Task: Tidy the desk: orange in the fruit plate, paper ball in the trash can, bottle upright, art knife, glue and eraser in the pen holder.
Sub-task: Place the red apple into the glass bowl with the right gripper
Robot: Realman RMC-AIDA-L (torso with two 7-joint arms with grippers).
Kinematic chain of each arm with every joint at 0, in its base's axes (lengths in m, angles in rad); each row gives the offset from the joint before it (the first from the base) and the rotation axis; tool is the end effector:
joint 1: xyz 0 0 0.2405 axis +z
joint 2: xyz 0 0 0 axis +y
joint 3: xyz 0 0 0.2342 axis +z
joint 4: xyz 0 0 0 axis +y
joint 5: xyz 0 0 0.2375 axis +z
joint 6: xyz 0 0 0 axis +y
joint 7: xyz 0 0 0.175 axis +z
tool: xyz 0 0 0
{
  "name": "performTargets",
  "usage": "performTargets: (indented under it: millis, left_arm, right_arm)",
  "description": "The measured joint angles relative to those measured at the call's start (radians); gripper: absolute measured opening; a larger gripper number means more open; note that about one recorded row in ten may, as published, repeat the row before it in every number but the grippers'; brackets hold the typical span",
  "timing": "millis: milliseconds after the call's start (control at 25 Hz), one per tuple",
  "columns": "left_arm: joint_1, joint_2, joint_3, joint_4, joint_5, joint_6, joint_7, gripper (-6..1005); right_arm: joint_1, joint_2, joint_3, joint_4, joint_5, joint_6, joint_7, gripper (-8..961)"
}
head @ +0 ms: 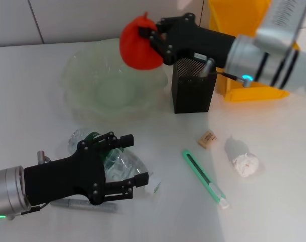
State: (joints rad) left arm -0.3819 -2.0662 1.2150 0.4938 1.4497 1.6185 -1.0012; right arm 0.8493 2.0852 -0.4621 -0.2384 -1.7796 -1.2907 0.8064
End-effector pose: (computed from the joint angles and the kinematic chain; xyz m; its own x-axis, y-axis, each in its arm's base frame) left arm -0.2286 0.2854 -0.0661 0.7339 0.1404 0.6646 0.2383 -0.9694 -0.0584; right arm 0.1633 0.4312 -0.0531 0.7588 0.0750 -0.6470 -0.2945 -0.8465 -0.4436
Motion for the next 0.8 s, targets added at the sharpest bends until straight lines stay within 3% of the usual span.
performTargets:
  millis: [160, 400, 800]
  left_arm:
    - [-0.001, -0.001, 0.003, 0.000, 0.000, 0.000, 0.001, 800]
    - [-0.006, -0.002, 0.000, 0.000, 0.000, -0.001, 0.001, 798]
    - [0.000, -0.002, -0.001, -0.001, -0.006, 0.000, 0.027, 793]
  right_arm:
    - [0.126, 0.002, -0.058, 0.038, 0.001, 0.230, 0.000, 47]
    - [0.216, 0.008, -0.144, 0.075, 0.002, 0.384, -0.003, 80]
    - [0.236, 0.009, -0.177, 0.105, 0.004, 0.442, 0.000, 186]
